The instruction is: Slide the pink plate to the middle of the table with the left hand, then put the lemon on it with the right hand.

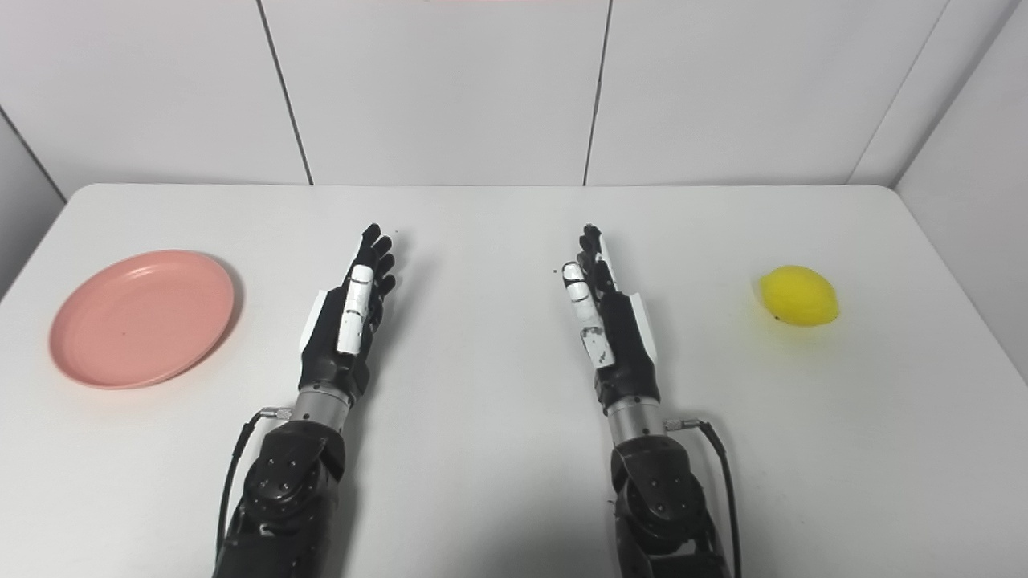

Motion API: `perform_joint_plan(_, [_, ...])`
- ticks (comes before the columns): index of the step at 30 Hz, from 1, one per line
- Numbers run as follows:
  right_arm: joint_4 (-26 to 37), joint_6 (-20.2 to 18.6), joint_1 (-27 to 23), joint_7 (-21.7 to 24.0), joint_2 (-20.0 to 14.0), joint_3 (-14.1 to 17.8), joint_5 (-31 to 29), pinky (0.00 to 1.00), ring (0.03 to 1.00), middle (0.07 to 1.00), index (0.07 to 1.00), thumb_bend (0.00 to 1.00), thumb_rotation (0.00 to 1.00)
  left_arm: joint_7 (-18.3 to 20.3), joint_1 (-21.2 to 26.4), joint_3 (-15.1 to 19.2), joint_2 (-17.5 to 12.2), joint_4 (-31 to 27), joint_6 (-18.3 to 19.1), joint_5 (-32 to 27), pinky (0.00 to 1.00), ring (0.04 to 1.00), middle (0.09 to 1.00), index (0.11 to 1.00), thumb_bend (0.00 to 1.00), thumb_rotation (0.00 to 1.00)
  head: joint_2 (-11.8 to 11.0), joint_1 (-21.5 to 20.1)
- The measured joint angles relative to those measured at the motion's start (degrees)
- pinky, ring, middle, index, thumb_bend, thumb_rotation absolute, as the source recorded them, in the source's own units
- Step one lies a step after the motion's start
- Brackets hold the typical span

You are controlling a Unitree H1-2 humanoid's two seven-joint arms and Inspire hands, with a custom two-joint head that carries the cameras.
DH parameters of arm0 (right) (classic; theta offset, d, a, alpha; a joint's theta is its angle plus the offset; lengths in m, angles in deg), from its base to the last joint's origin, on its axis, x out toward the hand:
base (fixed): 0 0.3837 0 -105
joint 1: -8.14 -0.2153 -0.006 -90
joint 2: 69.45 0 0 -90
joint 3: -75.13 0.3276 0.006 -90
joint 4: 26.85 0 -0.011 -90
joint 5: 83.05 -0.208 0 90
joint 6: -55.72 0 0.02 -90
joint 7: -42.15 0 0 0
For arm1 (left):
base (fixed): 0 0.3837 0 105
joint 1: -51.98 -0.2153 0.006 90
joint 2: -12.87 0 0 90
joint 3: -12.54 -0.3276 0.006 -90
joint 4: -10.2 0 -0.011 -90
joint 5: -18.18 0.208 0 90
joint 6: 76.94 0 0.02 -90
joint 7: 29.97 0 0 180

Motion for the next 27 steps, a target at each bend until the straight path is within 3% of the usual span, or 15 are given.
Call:
perform_joint_plan(21, [0.48,-0.02,-0.04,0.03,0.89,0.45,-2.23,1.00,1.000,1.000,1.000,0.76,1.00,0.48,-0.22,-0.46,0.00,-0.61,0.00,-0.02,1.00,1.000,1.000,0.998,0.66,1.00,-0.61,0.44])
perform_joint_plan(25, [0.48,-0.02,-0.03,0.05,0.76,0.48,-2.26,1.00,1.000,1.000,1.000,0.75,1.00,0.44,-0.32,-0.78,-0.03,-1.50,-0.04,0.34,1.00,1.000,0.999,0.991,0.67,1.00,-1.49,4.39])
perform_joint_plan(27, [0.48,-0.02,-0.02,0.09,0.49,0.50,-2.29,1.00,1.000,1.000,1.000,0.76,1.00,0.36,-0.36,-1.30,-0.04,-1.47,-0.12,1.38,1.00,1.000,0.996,0.983,0.68,1.00,-2.98,8.77])
